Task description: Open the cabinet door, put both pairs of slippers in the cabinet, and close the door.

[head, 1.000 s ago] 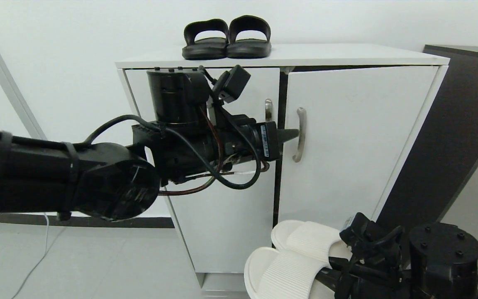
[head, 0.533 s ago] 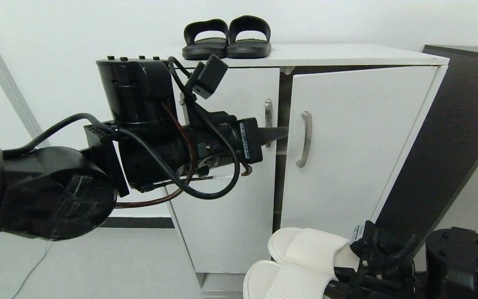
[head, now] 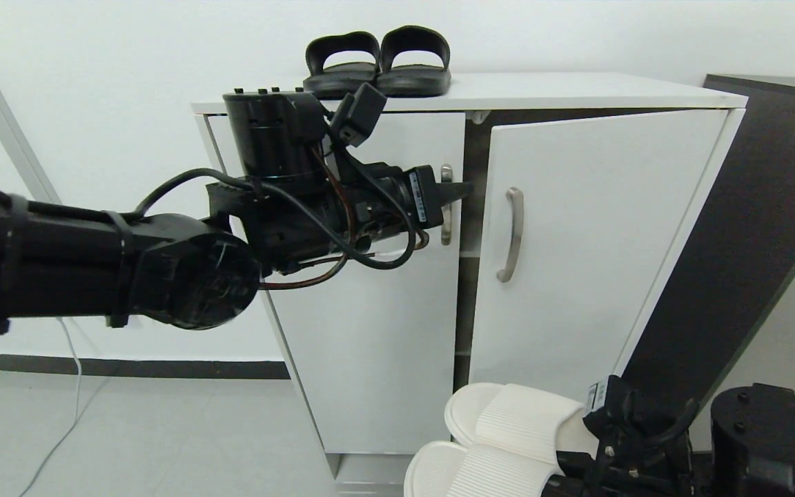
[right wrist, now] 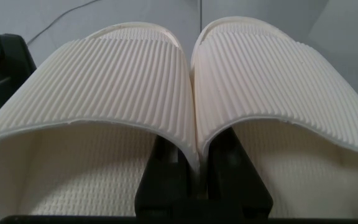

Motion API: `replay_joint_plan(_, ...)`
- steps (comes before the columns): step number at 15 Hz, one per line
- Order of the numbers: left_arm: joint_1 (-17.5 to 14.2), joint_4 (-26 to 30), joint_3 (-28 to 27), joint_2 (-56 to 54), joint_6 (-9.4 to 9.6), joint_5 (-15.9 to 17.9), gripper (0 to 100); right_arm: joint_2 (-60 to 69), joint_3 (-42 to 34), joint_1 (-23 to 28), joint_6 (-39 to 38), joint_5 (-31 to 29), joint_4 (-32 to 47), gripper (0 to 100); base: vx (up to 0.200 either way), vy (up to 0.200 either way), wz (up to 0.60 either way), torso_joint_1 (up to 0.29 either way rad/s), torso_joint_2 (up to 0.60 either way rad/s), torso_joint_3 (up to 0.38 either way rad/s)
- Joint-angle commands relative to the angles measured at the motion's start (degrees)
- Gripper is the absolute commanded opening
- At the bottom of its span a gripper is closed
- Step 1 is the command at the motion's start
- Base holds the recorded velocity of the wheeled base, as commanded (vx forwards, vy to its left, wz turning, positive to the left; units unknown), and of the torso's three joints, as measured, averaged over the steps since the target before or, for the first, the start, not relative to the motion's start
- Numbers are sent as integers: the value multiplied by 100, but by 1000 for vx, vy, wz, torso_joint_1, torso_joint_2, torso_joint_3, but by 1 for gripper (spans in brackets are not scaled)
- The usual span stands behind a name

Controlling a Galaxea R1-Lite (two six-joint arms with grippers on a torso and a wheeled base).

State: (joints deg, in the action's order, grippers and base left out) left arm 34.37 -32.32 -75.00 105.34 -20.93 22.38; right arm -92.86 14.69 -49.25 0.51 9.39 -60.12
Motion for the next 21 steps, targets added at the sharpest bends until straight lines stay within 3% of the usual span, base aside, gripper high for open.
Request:
replay_joint_plan(1,-62,6,-235,382,1,-32,0,13,-80,-94,2,2,1,0,0,0,0,0,0,0)
replay_joint_plan(5,-53,24,-516,593,-16,-67,0,4,-195,-225,54,2,1,0,0,0,0,0,0,0)
replay_joint_plan(7,-18,6,-516,602,-34,-146,0,-4,-238,-269,98,2,18,0,-200,0,0,0,2,0)
replay_joint_plan(10,475,-29,-164,365,36,-225,0,-31,-291,-384,98,2,18,0,-200,0,0,-1,2,4)
replay_joint_plan(13,923,-618,521,31,151,-261,0,-31,-326,-436,107,2,18,0,-133,0,0,3,2,0)
replay_joint_plan(21,694,-864,846,-277,151,-278,0,-31,-326,-445,116,2,1,0,0,0,0,0,0,0)
